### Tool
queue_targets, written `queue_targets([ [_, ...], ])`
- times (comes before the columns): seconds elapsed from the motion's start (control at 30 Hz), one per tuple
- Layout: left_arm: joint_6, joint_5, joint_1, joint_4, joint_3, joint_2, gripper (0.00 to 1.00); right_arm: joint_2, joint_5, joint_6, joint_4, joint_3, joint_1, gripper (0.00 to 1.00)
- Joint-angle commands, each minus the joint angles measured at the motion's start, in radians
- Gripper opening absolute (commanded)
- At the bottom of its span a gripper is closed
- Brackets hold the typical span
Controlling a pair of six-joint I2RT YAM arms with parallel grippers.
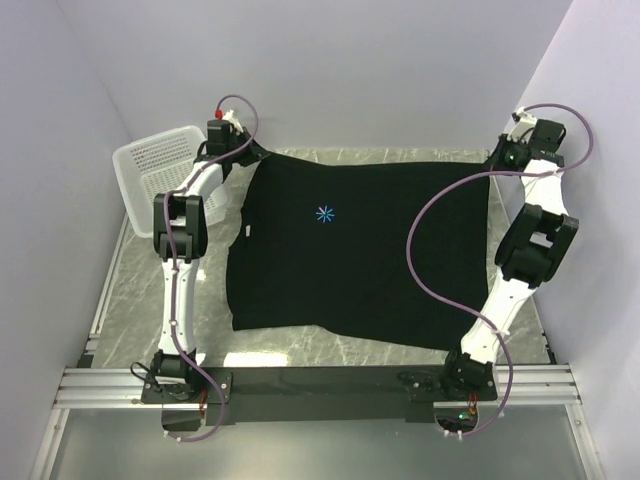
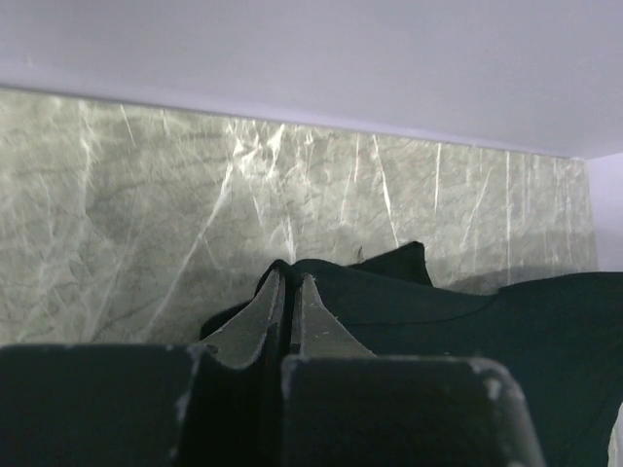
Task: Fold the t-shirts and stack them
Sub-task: Fold the T-shirt at the center of the board.
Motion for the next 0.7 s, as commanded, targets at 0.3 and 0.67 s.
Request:
queue_targets([
  [0.3, -0.019, 0.047, 0.029, 0.119, 0.023, -0.085, 0.00, -0.018, -0.012, 0.030, 0.098, -0.073, -0.018, 0.00],
  [0.67, -0.039, 0.081, 0.031, 0.168, -0.020, -0.087, 0.00, -0.002, -0.081, 0.026, 0.121, -0.096, -0.023, 0.00],
])
